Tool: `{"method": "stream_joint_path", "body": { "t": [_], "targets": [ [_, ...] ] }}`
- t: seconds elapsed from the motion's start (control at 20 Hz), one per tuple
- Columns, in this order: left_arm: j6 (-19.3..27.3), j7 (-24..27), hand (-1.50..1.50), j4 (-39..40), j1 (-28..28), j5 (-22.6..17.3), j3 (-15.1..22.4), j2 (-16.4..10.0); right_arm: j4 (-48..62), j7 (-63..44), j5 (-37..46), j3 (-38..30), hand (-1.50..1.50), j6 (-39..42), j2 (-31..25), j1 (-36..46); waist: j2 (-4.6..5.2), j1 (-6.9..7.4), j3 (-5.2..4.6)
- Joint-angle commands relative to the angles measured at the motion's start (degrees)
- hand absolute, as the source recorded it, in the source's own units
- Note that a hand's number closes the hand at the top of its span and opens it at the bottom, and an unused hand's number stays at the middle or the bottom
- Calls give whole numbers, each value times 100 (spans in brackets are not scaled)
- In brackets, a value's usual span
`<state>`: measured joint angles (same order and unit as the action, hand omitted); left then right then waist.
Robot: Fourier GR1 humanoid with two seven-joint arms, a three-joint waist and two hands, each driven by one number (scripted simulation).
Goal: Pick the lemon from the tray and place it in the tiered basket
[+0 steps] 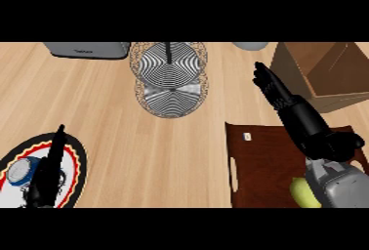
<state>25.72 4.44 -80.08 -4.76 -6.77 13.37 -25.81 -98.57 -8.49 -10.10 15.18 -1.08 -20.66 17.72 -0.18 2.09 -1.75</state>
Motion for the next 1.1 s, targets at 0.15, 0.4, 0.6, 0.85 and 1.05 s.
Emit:
{"method": "stream_joint_path", "body": {
  "t": [0.15, 0.4, 0.6, 0.85, 1.05],
  "targets": [
    [-64, 238, 0, -495, 545, -149, 16, 355, -604, 1752, -1888, -939, 150, 1506, -1, -190, -17, -426, 244],
    [-121, 20, 0, -804, 1073, -271, 245, 746, 243, 2386, -3081, -1719, -150, 2535, -45, -1025, 111, -552, 257],
    [-242, 64, 0, -778, 1018, -327, 303, 770, 270, 2361, -4133, -1147, -150, 4453, -243, -1355, 98, -455, 260],
    [-151, -142, 0, -743, 1228, -222, 307, 764, 811, 3168, -4460, -2255, -150, 6601, -1326, -1726, 59, -557, 241],
    [-27, -138, 0, -782, 1078, -177, 357, 858, 648, 3078, -3638, -3508, -150, 6649, -1917, -1524, -19, -620, 248]
  ]
}}
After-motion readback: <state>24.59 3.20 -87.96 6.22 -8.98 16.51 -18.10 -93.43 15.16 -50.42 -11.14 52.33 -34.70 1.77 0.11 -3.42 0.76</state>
